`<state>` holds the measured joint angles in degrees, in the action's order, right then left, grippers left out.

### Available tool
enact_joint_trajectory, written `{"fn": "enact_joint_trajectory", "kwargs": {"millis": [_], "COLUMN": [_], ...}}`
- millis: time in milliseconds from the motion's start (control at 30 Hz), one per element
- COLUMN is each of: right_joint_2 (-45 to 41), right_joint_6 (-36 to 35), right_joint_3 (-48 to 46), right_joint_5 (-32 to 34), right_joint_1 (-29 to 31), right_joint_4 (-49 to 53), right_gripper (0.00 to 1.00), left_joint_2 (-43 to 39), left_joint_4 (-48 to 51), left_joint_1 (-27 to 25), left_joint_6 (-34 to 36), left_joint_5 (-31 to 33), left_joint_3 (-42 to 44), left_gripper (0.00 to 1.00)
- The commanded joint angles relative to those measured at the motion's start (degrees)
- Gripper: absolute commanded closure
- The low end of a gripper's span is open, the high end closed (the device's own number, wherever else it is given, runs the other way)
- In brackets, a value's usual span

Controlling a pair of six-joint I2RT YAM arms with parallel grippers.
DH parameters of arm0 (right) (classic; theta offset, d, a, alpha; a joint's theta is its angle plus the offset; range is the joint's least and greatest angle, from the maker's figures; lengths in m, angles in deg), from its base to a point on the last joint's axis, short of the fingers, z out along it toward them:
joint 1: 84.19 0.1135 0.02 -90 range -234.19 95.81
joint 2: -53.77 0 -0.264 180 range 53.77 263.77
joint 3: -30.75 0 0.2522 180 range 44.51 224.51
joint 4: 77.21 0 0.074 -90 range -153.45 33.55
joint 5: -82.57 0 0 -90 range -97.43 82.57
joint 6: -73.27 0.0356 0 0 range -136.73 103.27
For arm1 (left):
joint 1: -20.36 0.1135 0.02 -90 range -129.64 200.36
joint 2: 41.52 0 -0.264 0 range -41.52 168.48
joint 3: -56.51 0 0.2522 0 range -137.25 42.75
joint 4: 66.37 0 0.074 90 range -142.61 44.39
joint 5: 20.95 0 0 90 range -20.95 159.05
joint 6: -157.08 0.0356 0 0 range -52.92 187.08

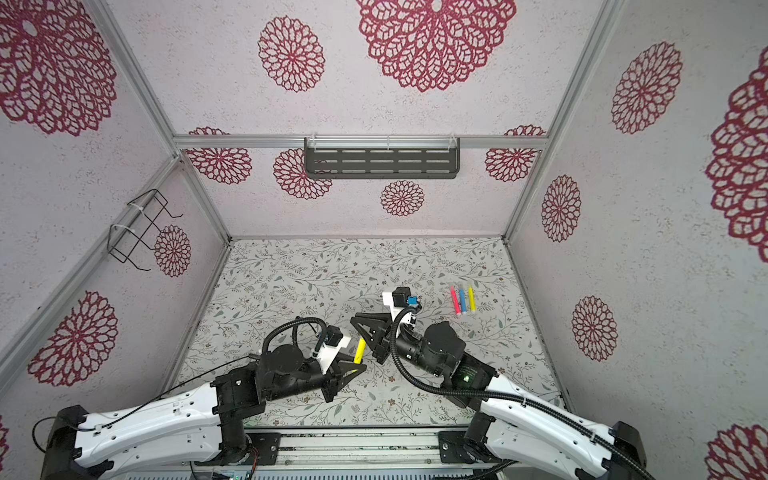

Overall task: Insert the pens into the pen caps
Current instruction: 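Move the open right gripper back toward the far highlighters, then bring the open right gripper to the capped yellow highlighter held by the left gripper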

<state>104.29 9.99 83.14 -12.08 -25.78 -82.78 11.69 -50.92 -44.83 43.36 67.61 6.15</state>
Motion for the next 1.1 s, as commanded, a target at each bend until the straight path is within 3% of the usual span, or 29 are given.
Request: {"fn": "enact_joint_trajectory", "kwargs": {"millis": [0, 733, 1033, 1067], "right_joint_2": [3.0, 3.7, 1.3, 1.0], "right_joint_6": [1.1, 2.6, -1.2, -1.7], "right_joint_3": [-5.4, -7.4, 0.1, 1.0], "right_joint_5": [-8.4, -5.9, -3.1, -2.4], "right_joint_1": [4.4, 7.6, 7.5, 7.5], "right_joint_4": [15.7, 14.5, 20.6, 21.3], "right_gripper": [1.0, 1.0, 1.0, 0.91], "left_joint_2": [-3.1, -4.3, -5.0, -5.0], "left_joint_4": [-21.6, -19.5, -16.9, -16.4], "left_joint_1": [3.6, 7.0, 7.0, 7.0], "left_joint_6": [-0.7, -1.0, -2.8, -3.1], "left_joint_5": [4.2, 2.0, 2.7, 2.6], "left_joint_3": [-7.0, -8.7, -5.5, -5.2], "left_gripper": [1.0, 1.0, 1.0, 1.0]}}
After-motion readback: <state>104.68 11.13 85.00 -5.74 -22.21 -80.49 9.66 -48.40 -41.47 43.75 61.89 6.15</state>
